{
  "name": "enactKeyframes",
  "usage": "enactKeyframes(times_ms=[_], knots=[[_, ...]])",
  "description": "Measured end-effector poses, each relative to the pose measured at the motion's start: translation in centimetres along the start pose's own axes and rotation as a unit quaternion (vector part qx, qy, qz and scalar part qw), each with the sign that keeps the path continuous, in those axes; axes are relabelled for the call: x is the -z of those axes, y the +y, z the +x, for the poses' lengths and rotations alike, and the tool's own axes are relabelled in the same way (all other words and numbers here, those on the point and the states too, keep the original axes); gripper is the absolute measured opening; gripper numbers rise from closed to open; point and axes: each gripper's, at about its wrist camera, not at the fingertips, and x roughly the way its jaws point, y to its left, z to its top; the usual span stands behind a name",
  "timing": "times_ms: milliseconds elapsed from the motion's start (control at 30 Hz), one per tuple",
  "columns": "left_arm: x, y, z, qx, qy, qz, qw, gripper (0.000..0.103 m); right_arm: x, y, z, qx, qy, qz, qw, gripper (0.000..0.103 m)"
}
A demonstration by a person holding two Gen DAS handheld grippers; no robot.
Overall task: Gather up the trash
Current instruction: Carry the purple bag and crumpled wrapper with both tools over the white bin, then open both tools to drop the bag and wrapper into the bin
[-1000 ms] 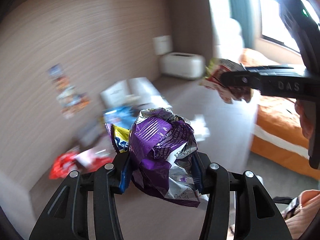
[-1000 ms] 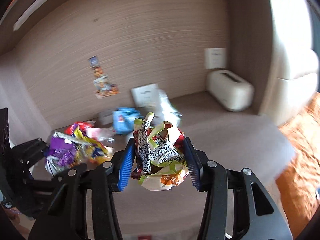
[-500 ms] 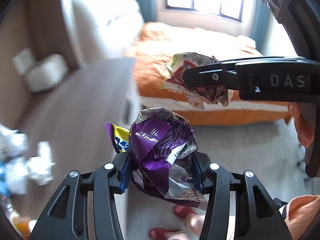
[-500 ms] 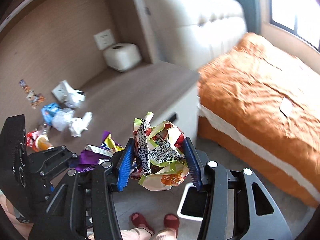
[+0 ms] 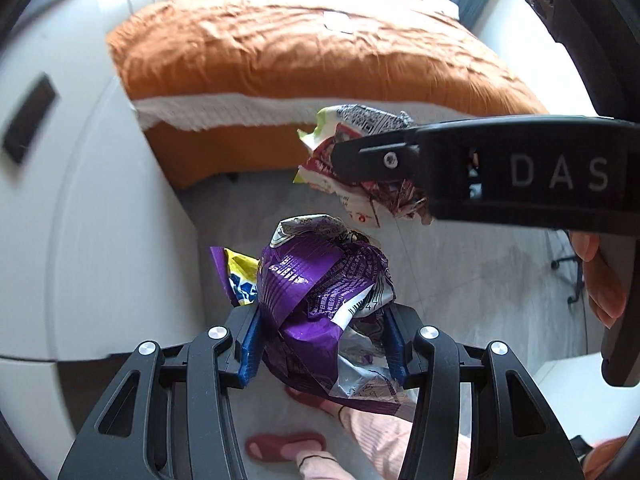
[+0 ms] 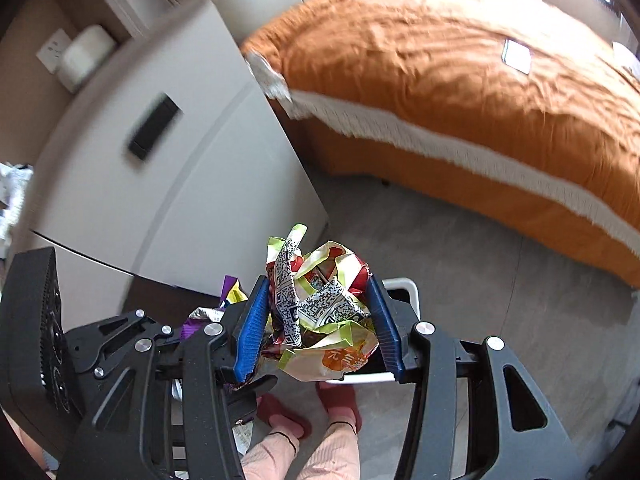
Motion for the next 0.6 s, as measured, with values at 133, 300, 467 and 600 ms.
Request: enactKeyframes(times_ms=[133,300,467,600], knots=[[1.2,0.2,5.8,0.025,0.007,0.008,0.9996,0.050,2.0,-3.3,5.4,0.003,0.016,0.009,1.000,0.051],[3.5,0.6,12.2,0.031,0.016,-0.008,0.9993,0.050,4.1,-6.7,12.4,-0.016,0.039,0.032,0.999,0.051],[5.1,1.3,18.7,0.028,0.031,-0.019,0.9989,0.074,5.3,-7.9,18.1,-0.028,0.069,0.022,0.997,0.057],[6.3,1.4,21.5,0.030,0.042,-0.036,0.9980,0.098,6.2,-8.9,20.9,-0.024,0.100,0.018,0.995,0.098]])
